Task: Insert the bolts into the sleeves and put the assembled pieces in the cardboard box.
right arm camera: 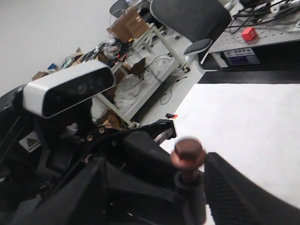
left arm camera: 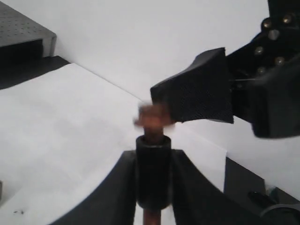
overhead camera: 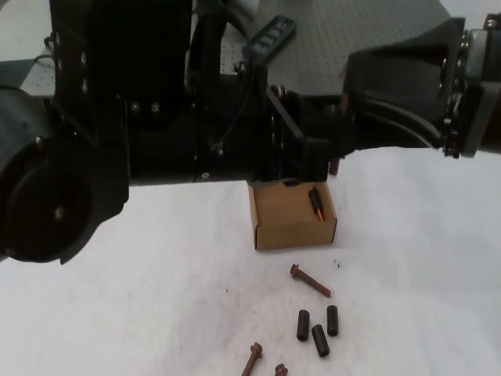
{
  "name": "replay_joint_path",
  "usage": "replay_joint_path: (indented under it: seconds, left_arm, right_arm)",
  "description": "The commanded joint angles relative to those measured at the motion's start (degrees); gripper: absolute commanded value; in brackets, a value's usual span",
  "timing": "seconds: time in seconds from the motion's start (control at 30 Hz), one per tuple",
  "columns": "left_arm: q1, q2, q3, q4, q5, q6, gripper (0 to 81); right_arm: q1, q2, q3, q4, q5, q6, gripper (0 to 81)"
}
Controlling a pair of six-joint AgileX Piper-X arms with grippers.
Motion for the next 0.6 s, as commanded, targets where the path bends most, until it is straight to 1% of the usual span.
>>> replay_joint_path:
  seconds: [0.0, 0.13, 0.2, 0.27, 0.37, 0.57]
  left_arm:
    - [0.0, 0.3, -0.2, -1.6, -9.5, -2.9, 0.6]
    - [1.0, 6.1, -3.0, -1.4, -18.2, -5.0, 0.6]
    - [2.0, 11.8, -5.9, -0.5, -20.7, -7.7, 0.6]
    - [3.3, 18.7, -10.8, 2.3, -20.9, -9.9, 0.6]
    - [4.7, 29.7, -20.2, 9.3, -20.9, -10.9, 0.6]
    - [5.4, 49.9, -42.6, 26.4, -20.4, -10.7, 0.6]
  right_arm:
    - [-4.0, -3.8, -0.5, 3.0, 7.9, -0.2, 44.4]
    - [-8.2, -7.4, -0.5, 12.5, 11.9, -4.0, 44.4]
    - [-9.8, -9.1, -0.5, 18.9, 14.1, -6.0, 44.4]
    - [-10.6, -10.8, -0.5, 24.9, 17.2, -8.5, 44.4]
    - [-10.6, -12.6, -0.5, 31.4, 21.2, -10.9, 44.4]
    - [-10.6, -15.6, -0.5, 37.6, 22.0, -11.3, 44.4]
